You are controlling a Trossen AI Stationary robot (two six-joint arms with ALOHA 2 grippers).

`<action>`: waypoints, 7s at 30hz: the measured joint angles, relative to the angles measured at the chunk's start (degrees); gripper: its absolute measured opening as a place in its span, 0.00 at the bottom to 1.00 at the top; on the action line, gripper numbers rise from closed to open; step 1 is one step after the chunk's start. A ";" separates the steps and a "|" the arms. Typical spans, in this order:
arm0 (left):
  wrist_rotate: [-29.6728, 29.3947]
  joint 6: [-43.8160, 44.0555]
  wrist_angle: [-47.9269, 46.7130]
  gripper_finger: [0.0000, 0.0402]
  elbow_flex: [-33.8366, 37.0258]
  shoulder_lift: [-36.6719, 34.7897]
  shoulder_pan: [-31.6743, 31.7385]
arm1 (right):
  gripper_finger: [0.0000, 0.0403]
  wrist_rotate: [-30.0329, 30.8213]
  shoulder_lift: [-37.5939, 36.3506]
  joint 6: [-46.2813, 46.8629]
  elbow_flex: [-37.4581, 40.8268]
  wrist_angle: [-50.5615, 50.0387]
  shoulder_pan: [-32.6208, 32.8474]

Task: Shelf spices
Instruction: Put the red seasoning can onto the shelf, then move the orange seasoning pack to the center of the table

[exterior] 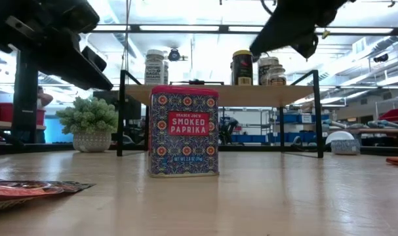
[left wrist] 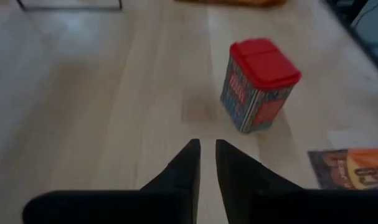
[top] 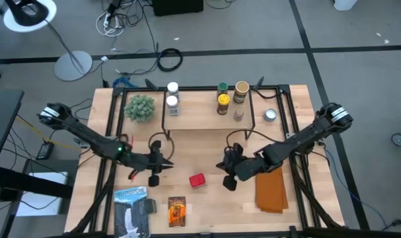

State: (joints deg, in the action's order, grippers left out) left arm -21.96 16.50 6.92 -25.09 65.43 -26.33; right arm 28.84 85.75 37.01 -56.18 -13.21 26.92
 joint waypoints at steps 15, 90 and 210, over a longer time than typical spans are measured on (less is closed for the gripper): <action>-0.50 -2.81 14.53 0.26 3.84 -0.39 0.07 | 0.00 0.04 -0.60 -1.86 -0.02 -1.20 -0.02; 7.13 -5.79 47.55 0.53 24.67 -0.96 0.11 | 0.86 -25.53 41.82 -32.87 -54.34 -40.27 -8.87; 5.03 -7.38 46.14 0.53 24.71 -0.95 0.11 | 0.07 -14.74 27.64 -37.71 -77.61 -64.40 -19.93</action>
State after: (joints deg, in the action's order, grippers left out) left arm -16.93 9.13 53.06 -0.38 64.48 -26.22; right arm 14.10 113.38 -0.70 -133.79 -77.61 6.99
